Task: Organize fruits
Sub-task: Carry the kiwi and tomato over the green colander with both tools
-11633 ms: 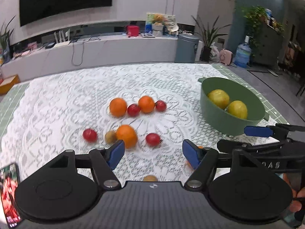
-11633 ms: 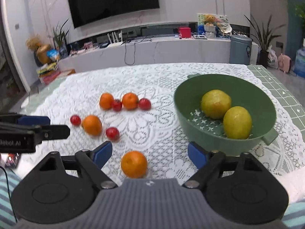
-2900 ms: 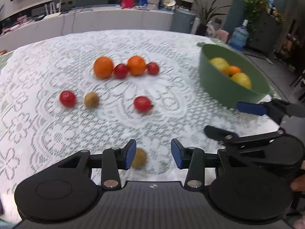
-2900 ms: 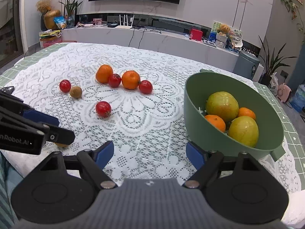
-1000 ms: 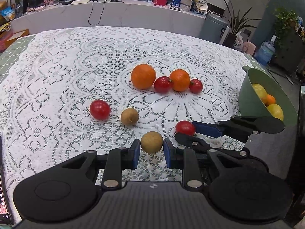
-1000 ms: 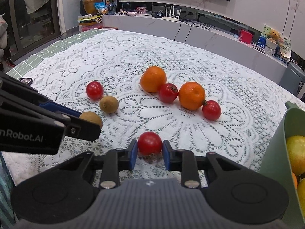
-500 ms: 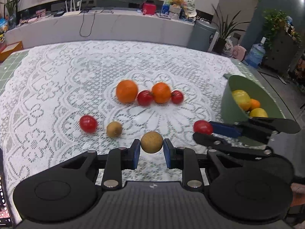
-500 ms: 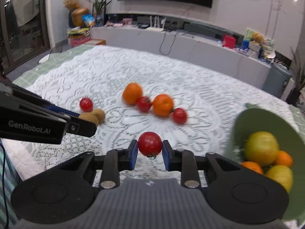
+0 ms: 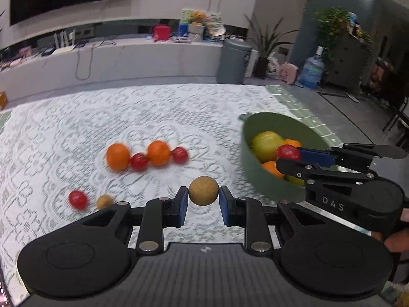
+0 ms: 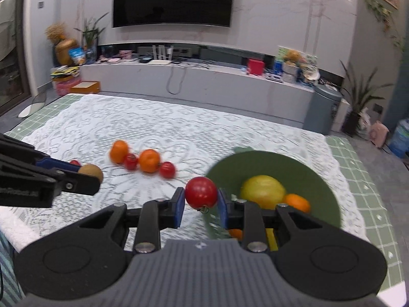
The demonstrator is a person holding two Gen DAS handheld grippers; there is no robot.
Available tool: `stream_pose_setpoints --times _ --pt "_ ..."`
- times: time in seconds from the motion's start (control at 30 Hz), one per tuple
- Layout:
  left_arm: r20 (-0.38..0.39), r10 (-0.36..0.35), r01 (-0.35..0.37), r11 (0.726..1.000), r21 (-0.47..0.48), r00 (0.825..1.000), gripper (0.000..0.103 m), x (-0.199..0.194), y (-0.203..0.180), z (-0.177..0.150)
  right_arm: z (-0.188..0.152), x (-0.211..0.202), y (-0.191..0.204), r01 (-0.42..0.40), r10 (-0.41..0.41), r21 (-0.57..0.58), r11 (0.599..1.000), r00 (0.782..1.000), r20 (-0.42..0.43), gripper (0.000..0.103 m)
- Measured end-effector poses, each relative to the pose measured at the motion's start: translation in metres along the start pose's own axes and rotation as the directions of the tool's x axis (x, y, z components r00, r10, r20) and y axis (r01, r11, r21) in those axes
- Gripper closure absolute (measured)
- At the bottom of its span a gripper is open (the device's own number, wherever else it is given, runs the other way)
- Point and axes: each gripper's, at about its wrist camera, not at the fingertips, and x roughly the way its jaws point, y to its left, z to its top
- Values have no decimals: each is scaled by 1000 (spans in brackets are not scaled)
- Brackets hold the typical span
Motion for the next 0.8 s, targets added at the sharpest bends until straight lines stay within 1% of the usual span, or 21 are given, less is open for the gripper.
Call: stream_pose_setpoints --times 0.2,0.37,0.57,0.67,0.8 --pt "23 -42 40 996 82 999 74 1 -32 14 -1 -11 -30 60 -60 10 998 998 -16 79" --pt "11 -91 89 988 123 996 74 12 -56 25 -3 -10 -55 92 -89 31 995 992 -86 79" --pt "-24 -136 138 977 162 990 74 28 -78 34 -9 -3 -85 86 -68 105 991 985 -160 79" --pt "-46 -159 164 972 171 986 74 39 -87 39 -12 2 -93 75 -53 109 991 980 -191 79" --pt "-79 -163 176 964 201 983 74 55 -99 43 -14 11 -99 54 -32 92 994 972 -233 79"
